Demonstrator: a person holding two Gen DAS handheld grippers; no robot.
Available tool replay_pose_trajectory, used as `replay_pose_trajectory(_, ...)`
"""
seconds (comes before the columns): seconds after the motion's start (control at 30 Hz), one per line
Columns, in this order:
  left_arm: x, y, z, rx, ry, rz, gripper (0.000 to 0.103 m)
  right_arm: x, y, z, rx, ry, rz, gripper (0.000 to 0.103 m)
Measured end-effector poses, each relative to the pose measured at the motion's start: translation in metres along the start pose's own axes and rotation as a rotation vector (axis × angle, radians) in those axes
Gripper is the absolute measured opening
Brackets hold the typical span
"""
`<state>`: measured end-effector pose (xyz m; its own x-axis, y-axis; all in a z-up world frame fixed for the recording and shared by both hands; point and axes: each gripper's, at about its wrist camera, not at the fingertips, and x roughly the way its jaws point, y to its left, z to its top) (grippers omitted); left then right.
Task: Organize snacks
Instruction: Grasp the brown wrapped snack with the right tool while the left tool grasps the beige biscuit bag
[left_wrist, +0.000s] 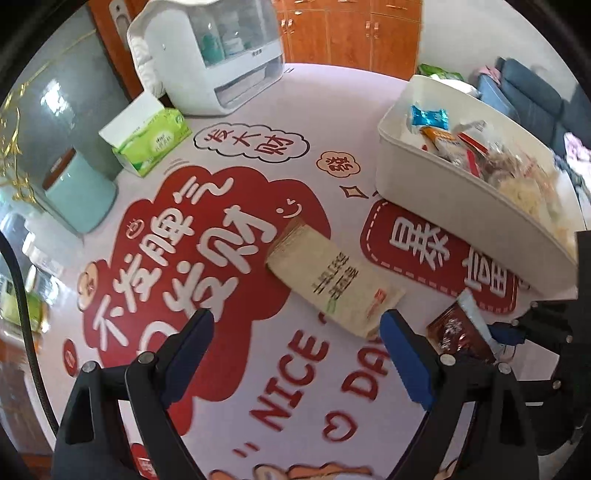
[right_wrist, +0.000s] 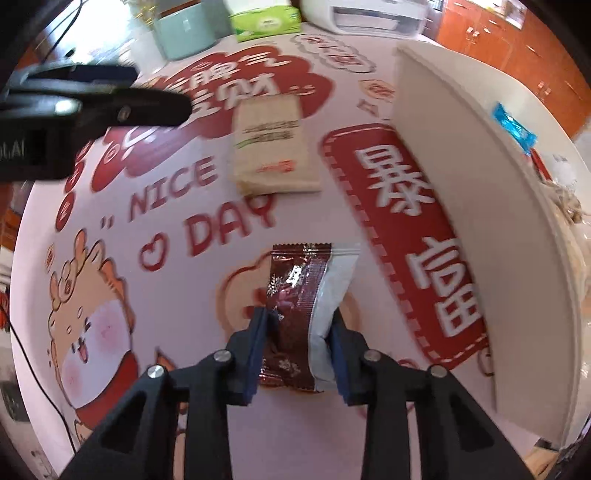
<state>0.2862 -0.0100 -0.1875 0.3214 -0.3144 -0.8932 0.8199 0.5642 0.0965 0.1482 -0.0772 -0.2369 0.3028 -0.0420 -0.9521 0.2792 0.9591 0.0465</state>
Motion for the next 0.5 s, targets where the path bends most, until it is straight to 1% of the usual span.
replay_pose_trajectory(0.1,0.02,-0.002,0.011,-0.108,0.032,-0.02,0.091,-0.003,-0.021,0.005,0.037,-0.014,-0.001,0.028)
replay_pose_trajectory(0.13,0.03,-0.001,0.015,-0.172,0.056,-0.03,0.091,-0.003,-0.025,0.004,0.043,-0.014,0.0,0.027)
replay_pose_trajectory(0.23,0.052,-0.001,0.021,-0.293,0.111,-0.037,0.091,-0.005,-0.035,0.005,0.05,-0.021,0.011,0.026)
replay_pose_trajectory(0.33,0.072,-0.006,0.025,-0.372,0.166,0.003,0.091,-0.007,-0.037,0.004,0.034,-0.026,0.034,0.024)
replay_pose_trajectory(0.5,0.095,-0.015,0.025,-0.459,0.245,0.09,0.091,-0.016,-0.041,-0.003,-0.023,-0.034,0.101,0.023)
